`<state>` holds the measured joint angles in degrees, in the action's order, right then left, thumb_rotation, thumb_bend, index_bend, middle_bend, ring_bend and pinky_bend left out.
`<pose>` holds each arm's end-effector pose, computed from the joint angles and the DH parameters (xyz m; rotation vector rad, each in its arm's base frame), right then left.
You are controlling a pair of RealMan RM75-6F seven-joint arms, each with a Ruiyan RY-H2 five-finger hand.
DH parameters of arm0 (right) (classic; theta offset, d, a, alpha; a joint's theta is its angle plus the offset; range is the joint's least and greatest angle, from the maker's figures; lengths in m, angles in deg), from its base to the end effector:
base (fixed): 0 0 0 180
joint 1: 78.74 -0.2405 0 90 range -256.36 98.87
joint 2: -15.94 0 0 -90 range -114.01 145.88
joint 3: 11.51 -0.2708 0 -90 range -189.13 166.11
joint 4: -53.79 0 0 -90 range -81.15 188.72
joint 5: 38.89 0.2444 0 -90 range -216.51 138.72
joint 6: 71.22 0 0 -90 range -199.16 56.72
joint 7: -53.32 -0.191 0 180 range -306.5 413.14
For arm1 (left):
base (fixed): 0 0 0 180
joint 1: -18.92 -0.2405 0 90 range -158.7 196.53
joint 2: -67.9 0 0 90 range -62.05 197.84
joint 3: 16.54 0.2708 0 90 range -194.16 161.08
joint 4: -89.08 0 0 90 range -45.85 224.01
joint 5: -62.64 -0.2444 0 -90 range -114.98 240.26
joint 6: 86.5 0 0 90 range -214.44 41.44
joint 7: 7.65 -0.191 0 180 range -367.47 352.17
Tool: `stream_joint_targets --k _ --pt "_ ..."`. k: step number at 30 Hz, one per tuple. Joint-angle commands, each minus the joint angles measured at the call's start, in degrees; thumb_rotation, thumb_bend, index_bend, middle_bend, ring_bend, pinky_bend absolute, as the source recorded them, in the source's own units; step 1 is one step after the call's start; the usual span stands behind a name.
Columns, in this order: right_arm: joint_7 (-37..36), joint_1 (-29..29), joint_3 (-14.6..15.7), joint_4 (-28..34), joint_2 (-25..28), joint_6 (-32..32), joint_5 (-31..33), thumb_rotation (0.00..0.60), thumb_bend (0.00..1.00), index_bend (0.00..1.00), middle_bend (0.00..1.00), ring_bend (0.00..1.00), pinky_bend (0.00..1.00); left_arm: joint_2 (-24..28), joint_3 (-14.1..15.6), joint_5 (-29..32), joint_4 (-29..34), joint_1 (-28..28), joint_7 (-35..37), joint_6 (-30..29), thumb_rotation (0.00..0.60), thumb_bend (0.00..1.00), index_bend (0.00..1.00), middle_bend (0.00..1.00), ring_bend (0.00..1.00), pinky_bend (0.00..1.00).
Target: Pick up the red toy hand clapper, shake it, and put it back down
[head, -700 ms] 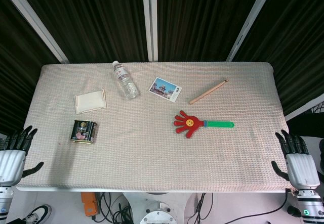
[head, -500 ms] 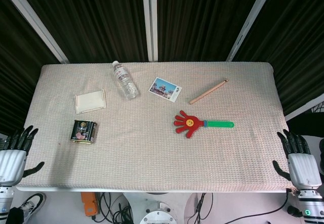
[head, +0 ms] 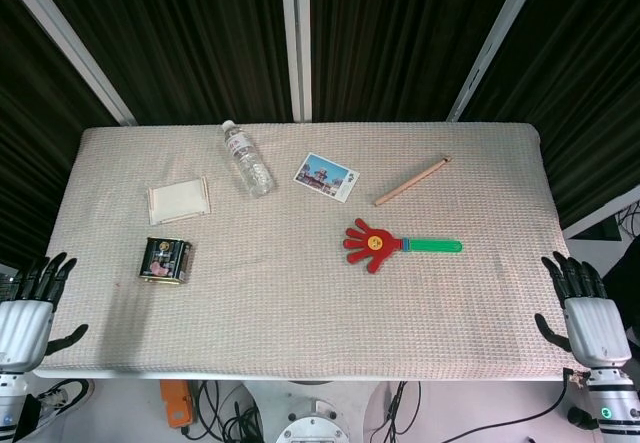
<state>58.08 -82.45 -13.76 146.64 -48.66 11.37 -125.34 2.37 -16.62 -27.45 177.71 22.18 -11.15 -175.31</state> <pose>-0.3417 -0.2220 0.1196 1.4357 -0.9017 0.8147 -0.3429 0.2111 0.1292 -1.4505 -0.8007 -0.8564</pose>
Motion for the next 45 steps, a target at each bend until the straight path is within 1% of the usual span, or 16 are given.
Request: stream_joint_targets --k 1,7,13,17,21,26,29,34,38,45 --pt "1.7 -1.9 -0.9 1.1 0.6 -2.3 0.6 0.600 0.24 0.00 0.00 0.00 0.00 0.0 0.1 0.1 0.0 -0.2 0.2 -0.1 0.600 0.13 0.04 0.02 0.00 0.01" --pt "6.6 -7.2 -3.0 3.0 0.6 -9.8 3.6 0.600 0.24 0.00 0.00 0.00 0.00 -0.4 -0.1 0.1 -1.0 -0.1 1.1 -0.1 0.600 0.13 0.04 0.02 0.00 0.01" --pt "8.1 -14.9 -5.6 6.0 0.3 -21.8 9.8 0.600 0.23 0.00 0.00 0.00 0.00 -0.5 0.0 -0.3 -1.4 0.5 1.4 0.9 0.600 0.13 0.04 0.02 0.00 0.01" --pt "8.7 -19.7 -7.3 7.3 -0.4 -28.1 13.7 0.600 0.23 0.00 0.00 0.00 0.00 -0.8 0.1 -0.4 -1.5 0.8 1.4 1.4 0.600 0.13 0.04 0.02 0.00 0.01" --pt "13.0 -24.1 -8.6 7.1 -2.2 -31.7 18.1 0.600 0.23 0.00 0.00 0.00 0.00 -0.9 0.3 -0.6 -1.4 1.0 1.4 2.0 0.600 0.13 0.04 0.02 0.00 0.01" --pt "18.5 -29.6 -9.7 4.8 -5.9 -35.2 27.3 0.600 0.23 0.00 0.00 0.00 0.00 -0.8 0.6 -1.1 -1.1 1.1 1.0 2.2 0.600 0.13 0.04 0.02 0.00 0.01" --pt "22.4 -32.8 -9.4 2.5 -8.4 -36.1 32.9 0.600 0.23 0.01 0.00 0.00 0.00 -0.5 0.7 -1.2 -1.0 0.9 1.0 1.7 0.600 0.13 0.04 0.02 0.00 0.00" --pt "28.1 -37.0 -8.4 -1.2 -13.1 -34.9 40.0 0.600 0.23 0.02 0.00 0.00 0.00 -0.3 0.8 -1.1 -1.2 0.4 1.5 1.0 0.600 0.13 0.04 0.02 0.00 0.00" --pt "30.5 -38.9 -7.5 -3.0 -16.0 -33.5 43.3 0.600 0.24 0.05 0.00 0.00 0.00 -0.2 0.8 -1.3 -1.5 0.2 1.9 0.7 0.600 0.13 0.04 0.02 0.00 0.00" --pt "31.6 -40.6 -6.7 -5.3 -19.5 -31.4 46.1 0.600 0.24 0.11 0.00 0.00 0.00 -0.3 0.9 -1.6 -2.0 0.1 2.5 0.4 0.600 0.13 0.04 0.02 0.00 0.00"
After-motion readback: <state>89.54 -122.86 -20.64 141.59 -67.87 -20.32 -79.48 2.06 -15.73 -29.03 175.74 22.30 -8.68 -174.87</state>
